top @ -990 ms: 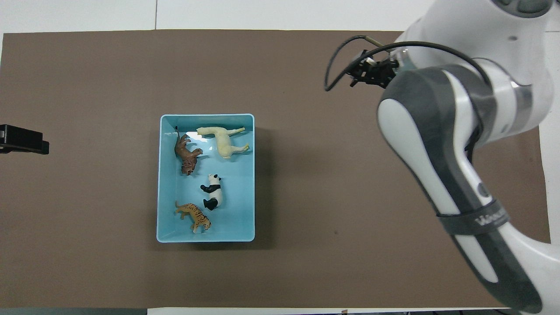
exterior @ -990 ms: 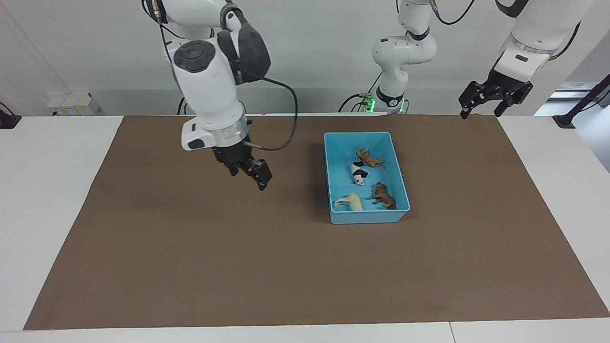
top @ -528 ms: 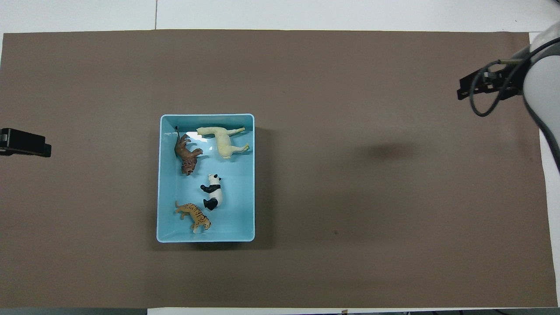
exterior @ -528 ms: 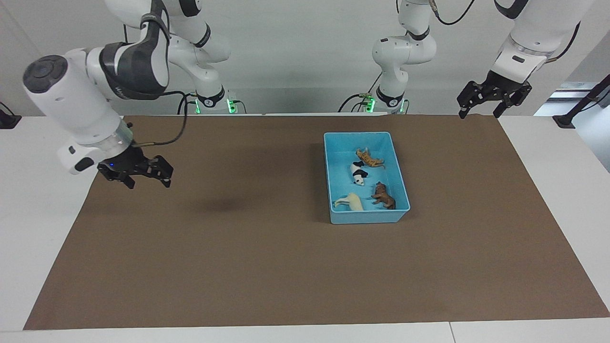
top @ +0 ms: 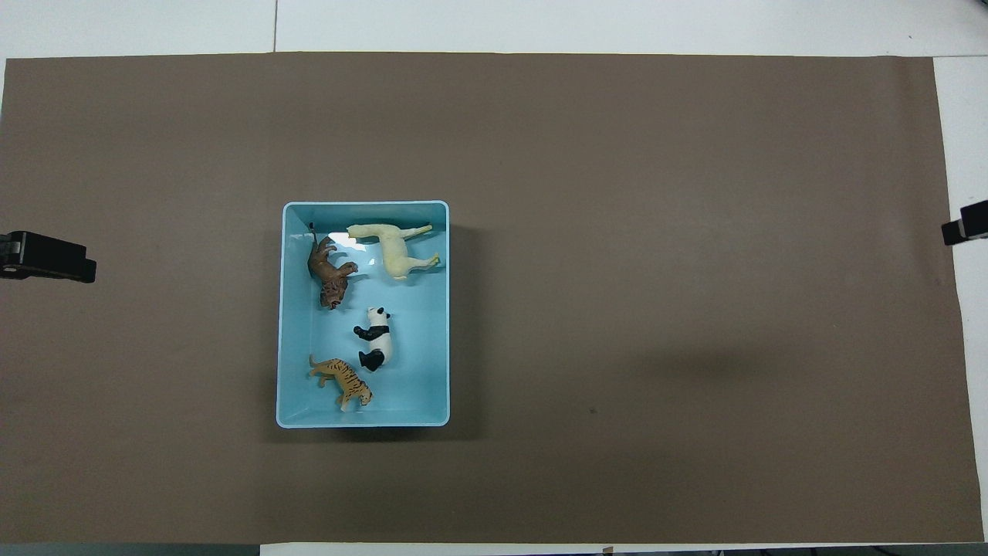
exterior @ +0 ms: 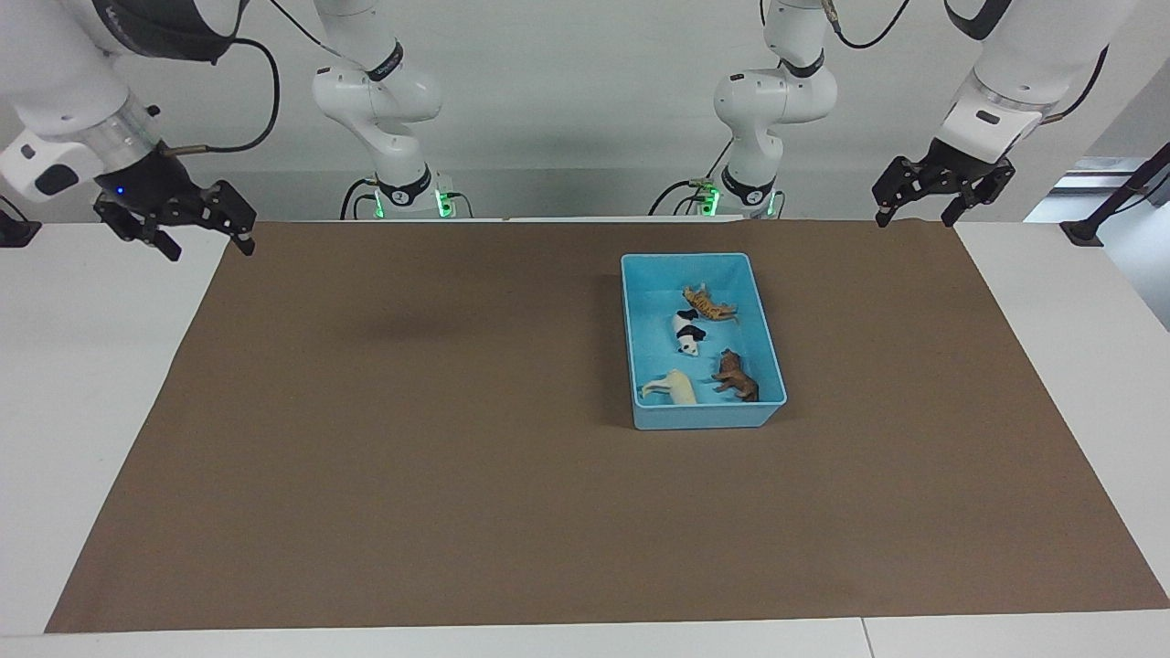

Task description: Put all toys into storage box

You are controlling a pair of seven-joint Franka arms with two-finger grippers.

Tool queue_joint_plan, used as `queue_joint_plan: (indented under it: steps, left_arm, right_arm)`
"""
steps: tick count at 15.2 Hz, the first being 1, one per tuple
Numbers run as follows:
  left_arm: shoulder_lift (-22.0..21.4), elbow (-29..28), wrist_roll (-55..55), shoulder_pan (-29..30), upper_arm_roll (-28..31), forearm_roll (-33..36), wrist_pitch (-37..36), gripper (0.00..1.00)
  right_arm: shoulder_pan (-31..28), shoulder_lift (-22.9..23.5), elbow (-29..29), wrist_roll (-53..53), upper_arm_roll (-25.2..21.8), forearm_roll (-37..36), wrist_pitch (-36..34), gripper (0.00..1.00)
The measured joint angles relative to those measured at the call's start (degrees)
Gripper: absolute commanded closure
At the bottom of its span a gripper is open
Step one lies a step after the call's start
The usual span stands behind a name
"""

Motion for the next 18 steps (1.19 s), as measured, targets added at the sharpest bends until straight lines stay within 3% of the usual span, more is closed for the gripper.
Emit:
queue_joint_plan:
  steps: [4,12,18]
  left_arm:
    - [0.00,-0.04,0.00,0.00,-0.01,0.00,-1.09,0.00]
    - [-0.08,-0.07,0.00,0.00,0.01,0.00,-11.76,0.00]
    - [-0.09,-0.07,0.00,0.00,0.01,0.00,-13.61,0.00]
  right_arm:
    - [-0.42,-5.38,-5.45,0.00,0.07,-0.86,-0.70,0.00]
    - [-0.44,-4.77,-2.16,-1.68,0.55,-4.99,-2.33,0.00]
    - [-1.08,-5.02,-1.68,-1.67,0.54,-4.99,-3.94,0.00]
